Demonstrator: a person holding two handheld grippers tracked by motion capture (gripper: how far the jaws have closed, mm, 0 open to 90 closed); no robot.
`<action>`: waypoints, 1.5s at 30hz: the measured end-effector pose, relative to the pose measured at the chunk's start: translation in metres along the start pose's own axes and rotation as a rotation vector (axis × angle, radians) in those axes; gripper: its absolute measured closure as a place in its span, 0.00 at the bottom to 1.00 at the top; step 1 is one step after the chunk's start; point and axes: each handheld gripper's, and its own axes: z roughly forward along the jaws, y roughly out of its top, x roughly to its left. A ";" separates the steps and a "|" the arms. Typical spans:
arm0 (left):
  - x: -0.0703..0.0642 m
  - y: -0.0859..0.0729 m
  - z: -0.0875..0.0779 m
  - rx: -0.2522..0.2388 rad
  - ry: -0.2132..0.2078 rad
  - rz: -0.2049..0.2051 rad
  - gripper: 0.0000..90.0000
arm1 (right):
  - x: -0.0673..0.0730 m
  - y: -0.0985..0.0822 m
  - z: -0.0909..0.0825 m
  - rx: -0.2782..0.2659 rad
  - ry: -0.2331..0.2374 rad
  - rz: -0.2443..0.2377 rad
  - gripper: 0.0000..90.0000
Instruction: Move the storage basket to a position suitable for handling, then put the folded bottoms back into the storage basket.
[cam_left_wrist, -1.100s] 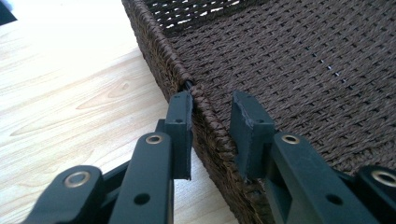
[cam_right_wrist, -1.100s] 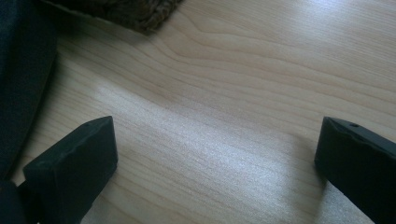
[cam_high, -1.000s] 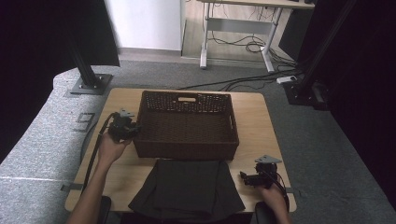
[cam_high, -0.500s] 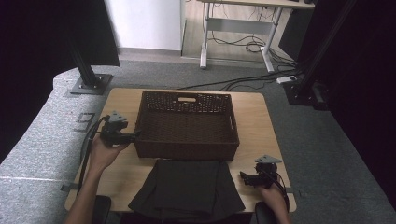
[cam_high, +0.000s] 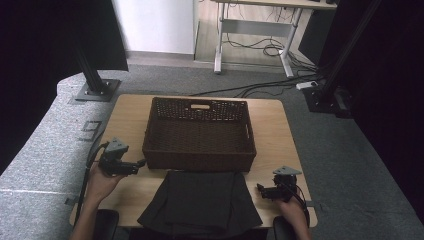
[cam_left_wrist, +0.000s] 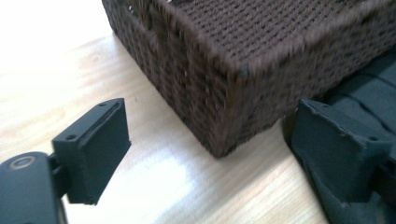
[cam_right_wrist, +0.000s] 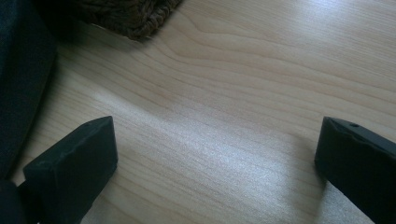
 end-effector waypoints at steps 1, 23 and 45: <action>-0.001 -0.004 0.002 0.007 0.004 0.005 0.08 | 0.000 0.000 0.000 0.000 0.000 0.000 0.00; -0.007 -0.048 0.055 0.193 -0.003 0.088 0.00 | 0.000 0.000 0.000 0.000 0.000 0.000 0.00; -0.006 -0.054 0.057 0.151 -0.017 0.005 0.00 | 0.000 0.000 0.000 0.000 0.005 -0.004 0.00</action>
